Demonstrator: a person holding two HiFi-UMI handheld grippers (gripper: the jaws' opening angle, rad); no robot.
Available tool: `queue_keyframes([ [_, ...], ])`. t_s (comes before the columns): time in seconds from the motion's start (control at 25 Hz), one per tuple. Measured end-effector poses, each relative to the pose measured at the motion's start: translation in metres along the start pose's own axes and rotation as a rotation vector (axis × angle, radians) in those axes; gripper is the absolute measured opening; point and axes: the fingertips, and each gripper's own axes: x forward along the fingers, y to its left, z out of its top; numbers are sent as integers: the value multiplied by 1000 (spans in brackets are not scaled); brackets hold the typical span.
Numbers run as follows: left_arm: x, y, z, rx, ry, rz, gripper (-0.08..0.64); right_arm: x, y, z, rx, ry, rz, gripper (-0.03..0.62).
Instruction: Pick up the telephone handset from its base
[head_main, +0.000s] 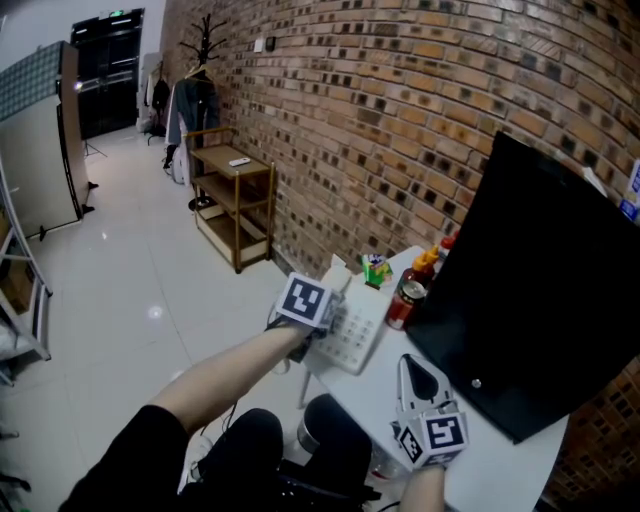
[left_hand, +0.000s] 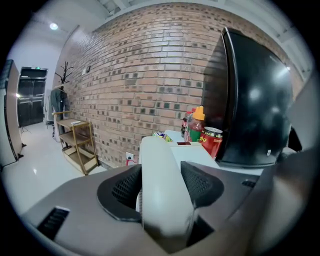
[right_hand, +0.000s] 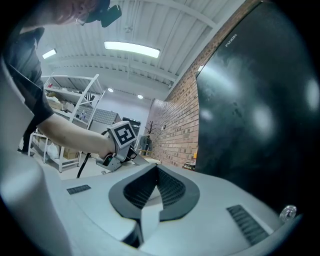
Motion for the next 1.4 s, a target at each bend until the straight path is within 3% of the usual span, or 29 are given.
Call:
queue_keyframes([
  [0.24,-14,-1,1,-42,-54,-11,241,-3,-4,2,2,-12,-3,9],
  [0.4,-33,-1,9,-22,-152,-52,241,-4,-3,3,-4,-12,-5,9],
  [0.8,-93,-3,14,-46,-367,-281,241,-5,-6,5,-25,0,-8,9],
  [1.04,-146,10,20,-134,-543,-448,241,-14,-10,5,10,-5,-17,9],
  [1.28,-204,10,32,-117,-718,-579,241,-22,-8,2,0,-9,-11,9],
  [1.4,-230,3,36,-55,-778,-638,241,-27,-8,-4,14,-11,6,9],
])
